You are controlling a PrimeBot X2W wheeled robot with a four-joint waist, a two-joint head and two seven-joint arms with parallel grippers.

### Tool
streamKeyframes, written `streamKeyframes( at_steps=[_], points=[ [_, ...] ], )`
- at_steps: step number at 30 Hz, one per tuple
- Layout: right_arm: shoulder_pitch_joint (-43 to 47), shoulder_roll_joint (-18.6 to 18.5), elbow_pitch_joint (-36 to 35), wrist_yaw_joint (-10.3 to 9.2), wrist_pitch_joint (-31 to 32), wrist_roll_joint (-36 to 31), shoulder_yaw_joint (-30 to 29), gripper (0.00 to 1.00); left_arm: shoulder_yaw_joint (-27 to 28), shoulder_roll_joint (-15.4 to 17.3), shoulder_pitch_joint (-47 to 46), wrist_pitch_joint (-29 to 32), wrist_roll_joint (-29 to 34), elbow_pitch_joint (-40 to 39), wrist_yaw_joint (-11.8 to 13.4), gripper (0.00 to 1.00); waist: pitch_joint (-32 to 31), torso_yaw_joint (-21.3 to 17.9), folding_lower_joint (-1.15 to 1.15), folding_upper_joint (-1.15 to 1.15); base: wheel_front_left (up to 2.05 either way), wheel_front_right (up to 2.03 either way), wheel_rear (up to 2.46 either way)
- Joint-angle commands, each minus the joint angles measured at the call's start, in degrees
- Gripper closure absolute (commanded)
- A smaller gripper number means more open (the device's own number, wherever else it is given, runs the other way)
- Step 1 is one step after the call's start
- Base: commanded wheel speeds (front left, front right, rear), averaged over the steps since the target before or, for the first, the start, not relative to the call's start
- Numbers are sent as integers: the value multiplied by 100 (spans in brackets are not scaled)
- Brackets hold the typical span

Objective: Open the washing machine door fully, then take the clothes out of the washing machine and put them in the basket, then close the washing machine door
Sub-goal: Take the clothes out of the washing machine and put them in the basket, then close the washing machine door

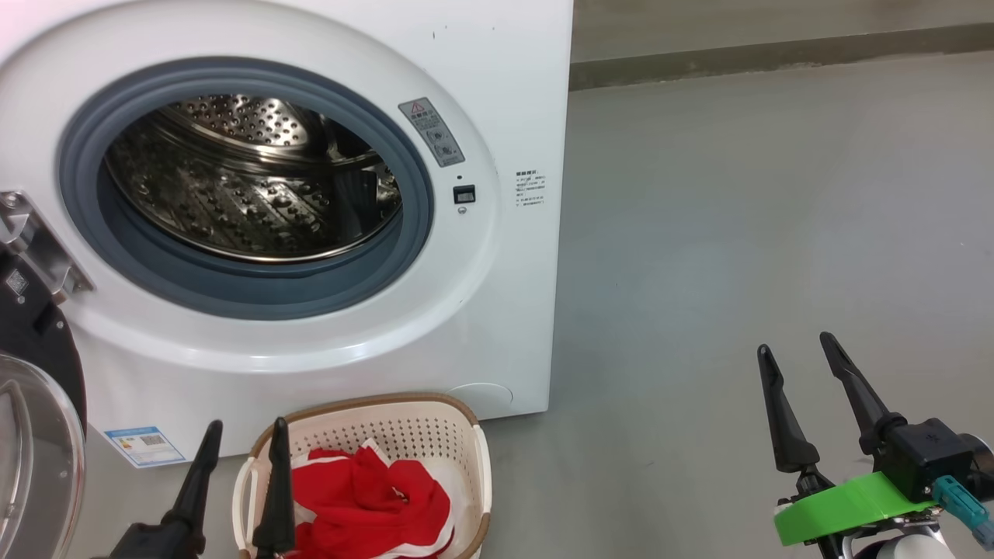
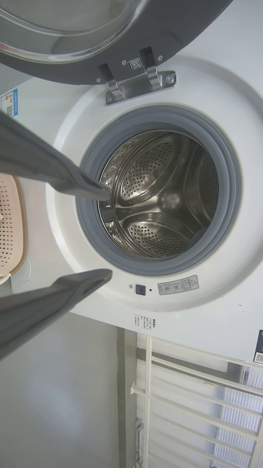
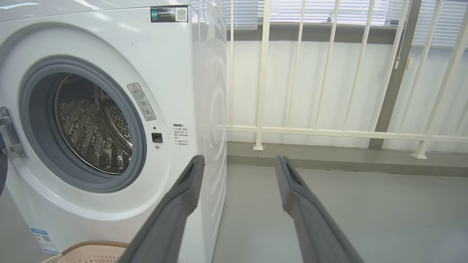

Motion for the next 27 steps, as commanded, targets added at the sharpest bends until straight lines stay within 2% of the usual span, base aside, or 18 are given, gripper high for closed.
streamKeyframes(
  at_steps=[1,17,27],
  points=[
    [-33,-46,-170,28,-37,-4,114,0,215,122,-56,-20,14,-180,66,0,-27,-6,0,0,0,0,0],
    [46,-46,-208,28,-37,42,92,0,186,211,45,63,34,-327,188,0,-35,29,0,0,-6,6,0],
    [23,-46,-154,28,-37,35,78,0,149,233,39,72,-22,-340,200,0,-36,34,0,0,-119,119,0]
  ],
)
